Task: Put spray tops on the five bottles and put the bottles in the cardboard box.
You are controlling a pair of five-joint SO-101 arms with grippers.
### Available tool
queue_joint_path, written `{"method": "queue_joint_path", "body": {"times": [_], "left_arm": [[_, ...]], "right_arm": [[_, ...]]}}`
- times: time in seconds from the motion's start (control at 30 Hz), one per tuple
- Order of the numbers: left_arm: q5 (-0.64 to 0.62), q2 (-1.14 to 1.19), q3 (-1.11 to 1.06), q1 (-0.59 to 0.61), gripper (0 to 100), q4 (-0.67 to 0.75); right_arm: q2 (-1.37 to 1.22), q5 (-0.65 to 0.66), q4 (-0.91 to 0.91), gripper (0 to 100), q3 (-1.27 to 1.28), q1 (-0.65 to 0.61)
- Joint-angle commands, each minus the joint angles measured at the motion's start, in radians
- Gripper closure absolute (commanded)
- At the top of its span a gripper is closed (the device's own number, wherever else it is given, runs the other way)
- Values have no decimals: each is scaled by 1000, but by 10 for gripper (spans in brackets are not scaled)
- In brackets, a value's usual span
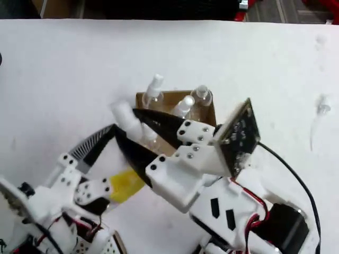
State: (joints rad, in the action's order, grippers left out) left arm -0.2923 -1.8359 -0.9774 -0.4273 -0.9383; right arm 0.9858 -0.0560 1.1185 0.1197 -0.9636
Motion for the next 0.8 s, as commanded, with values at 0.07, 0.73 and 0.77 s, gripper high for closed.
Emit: {"method": "queue_joint_path", "body": {"times": [0.07,0.73,0.77], "left_arm": [[-11,8,-55,142,627,78],[161,4,-72,255,627,-149],[199,4,-87,271,627,-164]], "right_arm": [[65,14,18,984,-11,-12],[-194,184,-309,984,-3,608],[-217,184,-323,984,-3,628]]}}
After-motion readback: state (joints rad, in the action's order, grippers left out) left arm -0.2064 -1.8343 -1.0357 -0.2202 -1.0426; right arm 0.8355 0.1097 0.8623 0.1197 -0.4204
